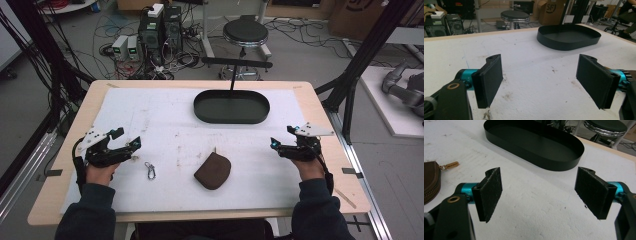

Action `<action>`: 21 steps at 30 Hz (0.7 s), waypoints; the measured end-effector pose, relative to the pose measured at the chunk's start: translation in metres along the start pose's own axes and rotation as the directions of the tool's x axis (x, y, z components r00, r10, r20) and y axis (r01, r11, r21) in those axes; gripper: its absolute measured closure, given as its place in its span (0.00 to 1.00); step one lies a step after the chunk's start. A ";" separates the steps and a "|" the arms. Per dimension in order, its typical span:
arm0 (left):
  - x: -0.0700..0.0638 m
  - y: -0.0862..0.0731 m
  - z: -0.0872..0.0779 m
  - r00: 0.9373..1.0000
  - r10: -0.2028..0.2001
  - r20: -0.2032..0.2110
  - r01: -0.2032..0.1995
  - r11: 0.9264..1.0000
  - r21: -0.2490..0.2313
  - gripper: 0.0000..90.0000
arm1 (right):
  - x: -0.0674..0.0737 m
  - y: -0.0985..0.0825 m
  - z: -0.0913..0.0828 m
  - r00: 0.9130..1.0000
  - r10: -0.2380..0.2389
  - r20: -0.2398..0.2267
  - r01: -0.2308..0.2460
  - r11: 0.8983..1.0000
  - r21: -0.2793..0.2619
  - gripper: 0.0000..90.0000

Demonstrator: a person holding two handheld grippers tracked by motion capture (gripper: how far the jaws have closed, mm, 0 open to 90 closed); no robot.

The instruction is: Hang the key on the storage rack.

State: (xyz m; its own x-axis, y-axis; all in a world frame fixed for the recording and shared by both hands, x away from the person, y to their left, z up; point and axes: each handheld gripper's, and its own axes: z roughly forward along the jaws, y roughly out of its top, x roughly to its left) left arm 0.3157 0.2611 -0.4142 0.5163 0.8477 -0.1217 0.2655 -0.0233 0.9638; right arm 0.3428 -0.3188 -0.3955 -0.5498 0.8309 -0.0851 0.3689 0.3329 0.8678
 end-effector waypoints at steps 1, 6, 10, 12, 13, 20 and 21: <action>0.001 0.000 0.000 1.000 -0.002 -0.001 0.002 1.000 0.004 0.24 | 0.000 0.000 0.000 1.000 0.004 0.000 -0.004 1.000 0.002 0.25; 0.001 -0.002 0.001 1.000 -0.012 0.009 0.012 1.000 0.019 0.24 | -0.002 -0.001 0.000 1.000 0.012 -0.002 -0.012 1.000 -0.001 0.25; 0.001 0.000 0.003 1.000 -0.008 0.017 0.007 1.000 0.021 0.25 | -0.001 -0.002 -0.001 1.000 0.006 -0.003 -0.006 1.000 -0.002 0.25; 0.000 0.000 0.004 1.000 -0.010 0.029 0.009 1.000 0.022 0.25 | -0.001 -0.003 -0.003 1.000 -0.001 0.000 0.001 1.000 -0.003 0.25; 0.000 0.000 0.005 0.999 -0.008 0.040 0.007 1.000 0.025 0.26 | 0.000 -0.003 -0.004 1.000 -0.001 -0.002 0.001 1.000 -0.005 0.25; 0.001 -0.003 0.010 0.995 0.004 0.104 -0.012 0.997 0.075 0.35 | 0.001 -0.004 -0.005 1.000 -0.014 -0.007 0.014 1.000 -0.003 0.25; 0.002 -0.003 0.010 0.993 -0.003 0.116 -0.006 0.997 0.082 0.35 | 0.001 -0.004 -0.005 1.000 -0.016 -0.007 0.016 1.000 0.000 0.25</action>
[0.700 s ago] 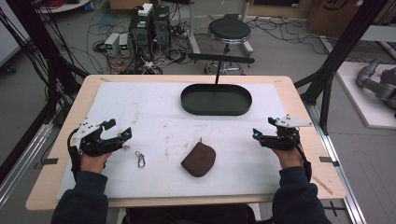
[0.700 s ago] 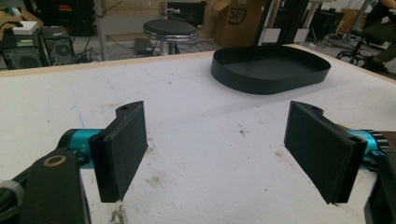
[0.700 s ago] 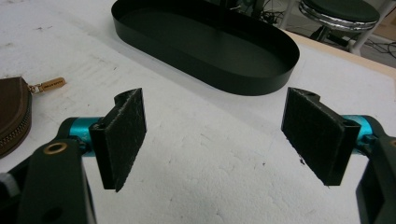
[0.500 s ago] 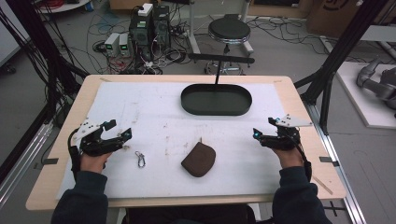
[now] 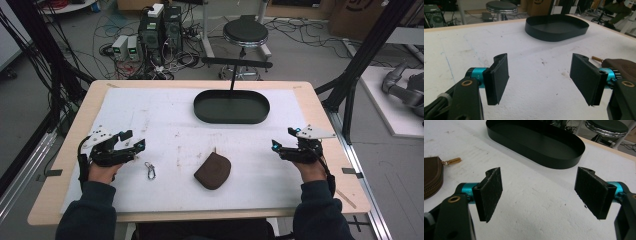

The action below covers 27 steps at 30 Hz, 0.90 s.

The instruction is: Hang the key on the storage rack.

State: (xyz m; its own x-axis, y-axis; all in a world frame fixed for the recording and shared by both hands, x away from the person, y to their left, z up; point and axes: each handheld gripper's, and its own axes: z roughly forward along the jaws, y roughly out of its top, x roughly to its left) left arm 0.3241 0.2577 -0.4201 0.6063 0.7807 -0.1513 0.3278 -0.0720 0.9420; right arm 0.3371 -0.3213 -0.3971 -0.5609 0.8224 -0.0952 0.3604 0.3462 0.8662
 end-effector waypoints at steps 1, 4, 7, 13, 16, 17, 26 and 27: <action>0.001 0.000 0.000 1.000 -0.010 0.008 0.010 1.000 0.006 0.35 | 0.000 0.000 0.001 1.000 -0.007 -0.004 0.007 1.000 0.004 0.25; 0.007 -0.003 -0.002 0.999 -0.023 0.035 0.022 0.999 0.025 0.34 | 0.003 0.000 0.003 1.000 -0.028 -0.008 0.029 0.999 0.015 0.26; 0.010 -0.005 -0.005 0.998 -0.031 0.057 0.027 0.997 0.069 0.34 | 0.007 0.002 0.002 0.999 -0.039 -0.012 0.039 0.999 0.015 0.26; 0.016 -0.012 -0.008 0.996 -0.016 0.091 0.004 0.991 0.136 0.49 | 0.012 0.004 0.003 0.998 -0.057 -0.034 0.057 0.998 0.007 0.26; 0.015 -0.014 -0.005 0.994 -0.006 0.111 -0.013 0.986 0.168 0.53 | 0.014 0.005 0.004 0.997 -0.067 -0.040 0.067 0.998 0.007 0.26; 0.015 -0.014 -0.004 0.993 0.002 0.116 -0.022 0.985 0.174 0.53 | 0.014 0.005 0.004 0.997 -0.066 -0.040 0.067 0.998 0.008 0.26; 0.010 -0.021 0.004 0.976 0.008 0.220 -0.066 0.964 0.259 0.64 | 0.012 0.004 0.006 0.997 -0.070 -0.040 0.071 0.997 0.015 0.26; 0.008 -0.021 0.004 0.969 0.000 0.249 -0.068 0.962 0.265 0.65 | 0.012 0.004 0.006 0.997 -0.069 -0.040 0.069 0.997 0.015 0.26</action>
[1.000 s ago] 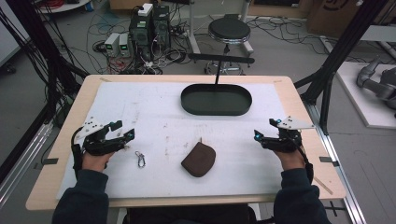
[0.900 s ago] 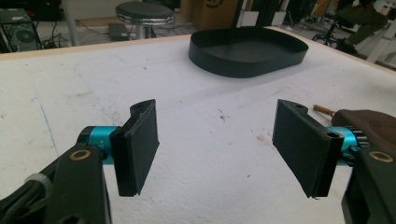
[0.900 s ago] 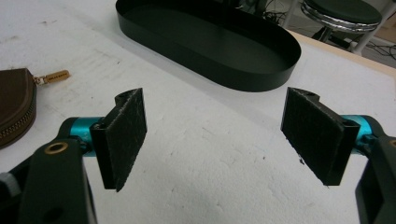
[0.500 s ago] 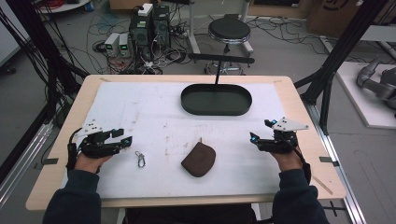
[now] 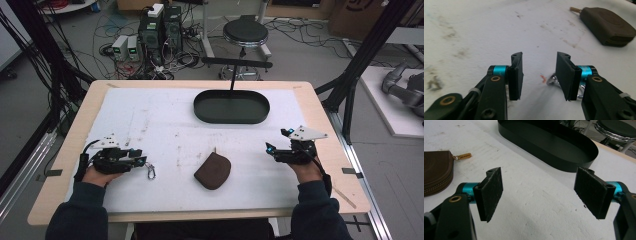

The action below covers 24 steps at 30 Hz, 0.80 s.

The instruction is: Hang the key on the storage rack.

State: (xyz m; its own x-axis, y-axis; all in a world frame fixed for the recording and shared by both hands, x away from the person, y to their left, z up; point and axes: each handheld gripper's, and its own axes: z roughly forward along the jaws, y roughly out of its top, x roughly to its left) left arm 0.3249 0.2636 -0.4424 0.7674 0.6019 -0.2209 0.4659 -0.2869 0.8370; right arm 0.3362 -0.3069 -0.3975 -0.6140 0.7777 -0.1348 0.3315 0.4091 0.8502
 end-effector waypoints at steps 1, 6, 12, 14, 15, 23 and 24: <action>0.000 0.000 0.000 1.000 0.000 0.017 0.000 1.000 -0.001 0.65 | 0.000 0.000 0.000 1.000 0.003 0.000 -0.003 1.000 -0.001 0.26; -0.001 -0.002 -0.002 0.998 0.031 0.046 -0.032 0.999 0.017 0.74 | 0.000 0.000 -0.001 1.000 0.003 -0.001 -0.003 1.000 -0.002 0.26; -0.007 -0.004 0.010 0.993 0.098 0.064 -0.105 0.988 0.109 0.82 | 0.001 0.000 0.000 1.000 0.003 0.000 -0.003 1.000 -0.003 0.27; -0.008 -0.003 0.009 0.993 0.097 0.062 -0.103 0.989 0.109 0.91 | 0.000 0.000 0.000 1.000 0.003 0.000 -0.003 1.000 -0.002 0.27; -0.008 -0.003 0.009 0.993 0.097 0.062 -0.103 0.989 0.109 0.94 | 0.000 0.000 0.000 1.000 0.004 0.001 -0.004 1.000 -0.002 0.27; -0.006 0.001 0.007 0.999 0.044 -0.004 -0.043 0.997 0.059 0.97 | 0.000 0.000 0.000 1.000 0.004 0.003 -0.004 1.000 -0.002 0.27; -0.006 0.002 0.007 0.999 0.038 -0.020 -0.037 0.998 0.049 0.97 | 0.000 0.000 0.000 1.000 0.005 0.003 -0.005 1.000 -0.002 0.27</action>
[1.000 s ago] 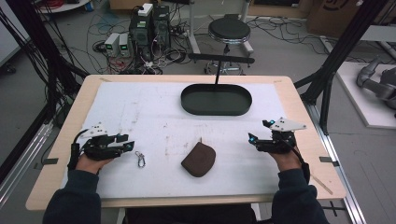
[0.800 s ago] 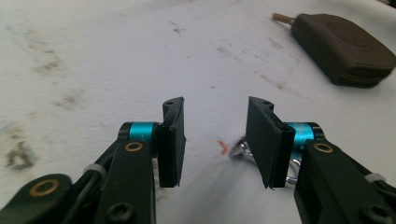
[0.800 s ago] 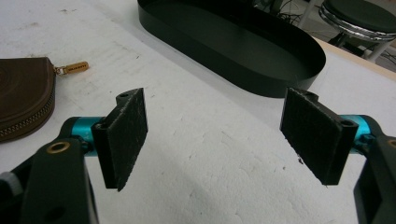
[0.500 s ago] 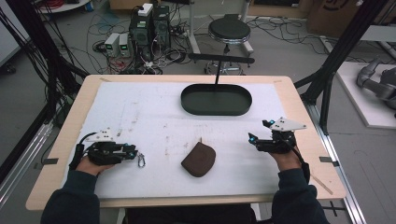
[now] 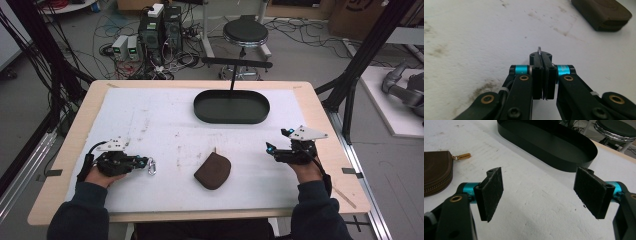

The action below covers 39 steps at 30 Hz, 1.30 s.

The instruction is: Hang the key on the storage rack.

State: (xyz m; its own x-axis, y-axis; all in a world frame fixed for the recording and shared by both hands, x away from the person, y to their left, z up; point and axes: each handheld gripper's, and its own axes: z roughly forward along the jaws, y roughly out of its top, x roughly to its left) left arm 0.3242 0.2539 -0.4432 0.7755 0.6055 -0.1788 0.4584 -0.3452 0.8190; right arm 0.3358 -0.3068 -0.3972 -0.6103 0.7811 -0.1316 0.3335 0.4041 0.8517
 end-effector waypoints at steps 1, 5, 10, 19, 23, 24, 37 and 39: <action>0.000 0.001 0.001 1.000 0.003 -0.012 -0.003 1.000 0.000 0.97 | 0.000 0.000 0.000 1.000 0.000 0.002 0.000 1.000 0.000 0.27; -0.002 0.000 0.007 1.000 0.021 -0.019 -0.020 0.999 0.050 0.97 | 0.001 0.000 0.000 1.000 -0.006 -0.001 0.006 1.000 0.003 0.27; 0.000 -0.002 0.005 1.000 0.007 -0.015 -0.006 0.997 0.073 0.93 | 0.001 0.000 0.000 1.000 -0.005 -0.001 0.005 1.000 0.003 0.27; 0.002 -0.004 0.003 1.000 0.010 -0.010 -0.009 0.996 0.093 0.97 | 0.001 0.000 0.000 1.000 -0.006 -0.002 0.006 1.000 0.005 0.27; 0.002 -0.004 0.004 1.000 0.007 -0.011 -0.006 0.996 0.085 0.97 | 0.001 0.000 0.000 1.000 -0.005 -0.002 0.005 1.000 0.006 0.27; 0.002 -0.004 0.004 1.000 0.001 -0.008 0.000 0.997 0.079 0.94 | 0.001 0.000 0.000 1.000 -0.006 -0.003 0.006 1.000 0.006 0.27; -0.001 0.001 0.003 1.000 0.007 -0.006 -0.006 0.999 0.035 0.98 | 0.001 0.000 0.000 1.000 -0.004 0.001 0.004 1.000 0.010 0.27; -0.001 0.004 0.000 1.000 0.000 0.000 0.000 1.000 -0.005 0.98 | 0.001 0.000 0.000 1.000 -0.006 0.001 0.006 1.000 0.007 0.27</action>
State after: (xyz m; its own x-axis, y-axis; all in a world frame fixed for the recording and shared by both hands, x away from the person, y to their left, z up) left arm 0.3253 0.2519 -0.4393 0.7751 0.6059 -0.1791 0.4568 -0.3416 0.8214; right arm 0.3350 -0.3060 -0.3969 -0.6118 0.7790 -0.1373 0.3346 0.4122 0.8474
